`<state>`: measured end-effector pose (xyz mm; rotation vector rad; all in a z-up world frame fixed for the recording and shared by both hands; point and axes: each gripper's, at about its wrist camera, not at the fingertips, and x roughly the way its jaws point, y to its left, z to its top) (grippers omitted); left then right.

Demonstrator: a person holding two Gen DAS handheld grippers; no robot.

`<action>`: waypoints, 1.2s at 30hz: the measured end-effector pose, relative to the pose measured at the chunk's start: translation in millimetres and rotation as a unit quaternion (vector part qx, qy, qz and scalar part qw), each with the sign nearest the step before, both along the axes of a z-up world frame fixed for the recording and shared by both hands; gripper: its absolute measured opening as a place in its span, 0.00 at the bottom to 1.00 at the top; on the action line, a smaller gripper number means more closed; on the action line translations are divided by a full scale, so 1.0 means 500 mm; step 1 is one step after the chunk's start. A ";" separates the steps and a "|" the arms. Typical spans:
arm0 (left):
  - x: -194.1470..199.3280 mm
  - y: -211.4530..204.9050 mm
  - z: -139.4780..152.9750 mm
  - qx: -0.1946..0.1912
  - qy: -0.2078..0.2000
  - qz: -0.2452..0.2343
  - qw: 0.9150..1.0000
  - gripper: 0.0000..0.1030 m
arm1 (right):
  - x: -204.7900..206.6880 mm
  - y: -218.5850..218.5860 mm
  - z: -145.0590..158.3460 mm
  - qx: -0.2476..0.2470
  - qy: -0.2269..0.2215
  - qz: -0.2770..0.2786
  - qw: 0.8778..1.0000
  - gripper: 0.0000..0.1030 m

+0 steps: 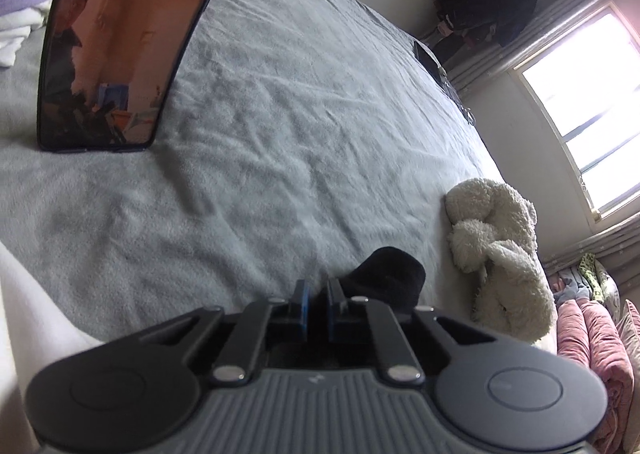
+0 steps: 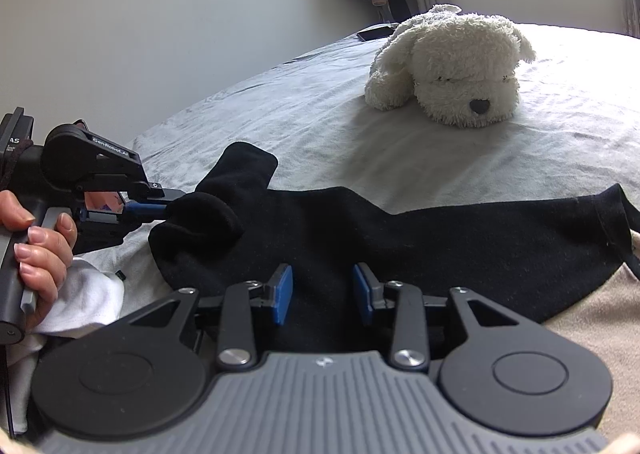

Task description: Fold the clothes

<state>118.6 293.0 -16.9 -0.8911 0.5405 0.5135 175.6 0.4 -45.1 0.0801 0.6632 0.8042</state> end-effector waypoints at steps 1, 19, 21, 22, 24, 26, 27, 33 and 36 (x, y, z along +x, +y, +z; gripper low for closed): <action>-0.004 -0.004 0.013 0.026 -0.001 0.005 1.000 0.01 | 0.000 0.000 0.000 0.000 0.000 0.000 1.000 0.36; -0.048 0.026 0.144 0.330 0.040 0.125 0.935 0.02 | -0.001 0.000 0.001 0.000 0.000 0.000 1.000 0.37; -0.051 0.032 0.149 0.331 0.043 0.133 0.933 0.08 | -0.002 0.000 0.001 -0.001 0.000 0.000 1.000 0.37; -0.052 0.034 0.153 0.327 0.041 0.133 0.935 0.15 | -0.002 0.000 0.001 -0.001 -0.001 0.000 1.000 0.38; -0.048 0.024 0.150 0.322 0.034 0.112 0.940 0.24 | -0.001 0.000 0.002 -0.001 -0.001 0.001 1.000 0.38; -0.044 0.014 0.147 0.317 0.027 0.089 0.944 0.25 | -0.001 0.000 0.002 -0.001 -0.001 0.001 1.000 0.38; -0.041 0.008 0.146 0.314 0.023 0.078 0.946 0.25 | -0.001 0.000 0.002 -0.001 -0.001 0.000 1.000 0.38; 0.010 -0.024 0.093 0.247 0.039 -0.063 0.966 0.25 | 0.000 0.000 0.002 -0.001 -0.001 0.001 1.000 0.38; 0.028 -0.029 0.062 0.246 0.092 -0.100 0.960 0.24 | 0.000 0.000 0.003 -0.001 -0.001 0.001 1.000 0.38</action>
